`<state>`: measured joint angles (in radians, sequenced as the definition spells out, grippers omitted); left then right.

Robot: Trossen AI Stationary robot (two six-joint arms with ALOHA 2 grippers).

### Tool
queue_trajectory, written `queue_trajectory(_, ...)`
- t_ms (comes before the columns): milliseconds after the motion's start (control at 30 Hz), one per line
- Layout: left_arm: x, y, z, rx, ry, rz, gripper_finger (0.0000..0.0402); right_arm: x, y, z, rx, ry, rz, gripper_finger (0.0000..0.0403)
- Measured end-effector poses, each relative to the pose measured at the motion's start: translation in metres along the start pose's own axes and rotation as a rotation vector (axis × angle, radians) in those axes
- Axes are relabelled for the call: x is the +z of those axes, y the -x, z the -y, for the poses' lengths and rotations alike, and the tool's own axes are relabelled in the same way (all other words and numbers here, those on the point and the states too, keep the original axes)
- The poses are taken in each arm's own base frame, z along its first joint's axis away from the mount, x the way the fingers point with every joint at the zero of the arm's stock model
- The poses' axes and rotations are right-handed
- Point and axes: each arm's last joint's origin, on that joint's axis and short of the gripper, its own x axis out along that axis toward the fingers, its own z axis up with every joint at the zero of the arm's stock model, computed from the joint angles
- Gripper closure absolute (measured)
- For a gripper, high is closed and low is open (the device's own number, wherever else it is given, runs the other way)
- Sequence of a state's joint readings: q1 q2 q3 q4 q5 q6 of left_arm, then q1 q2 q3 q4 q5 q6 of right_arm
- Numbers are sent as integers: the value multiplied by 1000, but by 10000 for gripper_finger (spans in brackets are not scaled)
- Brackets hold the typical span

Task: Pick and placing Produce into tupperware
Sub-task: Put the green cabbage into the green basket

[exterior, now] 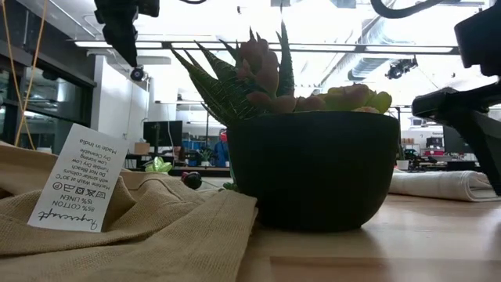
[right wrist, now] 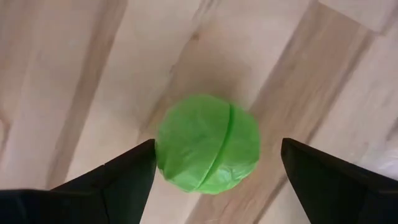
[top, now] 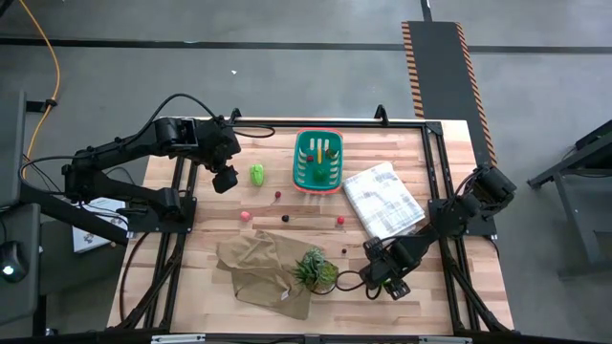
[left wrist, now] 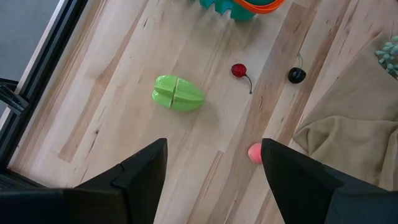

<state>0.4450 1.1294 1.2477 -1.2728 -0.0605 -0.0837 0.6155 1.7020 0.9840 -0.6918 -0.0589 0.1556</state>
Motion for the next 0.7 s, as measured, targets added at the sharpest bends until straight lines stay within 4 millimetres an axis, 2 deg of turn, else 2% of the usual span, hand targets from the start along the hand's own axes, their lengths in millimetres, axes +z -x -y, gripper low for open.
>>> queue_trajectory(700, 0, 0, 0, 0, 0, 0, 153, 0, 0, 1, -43, -27, 8, 71)
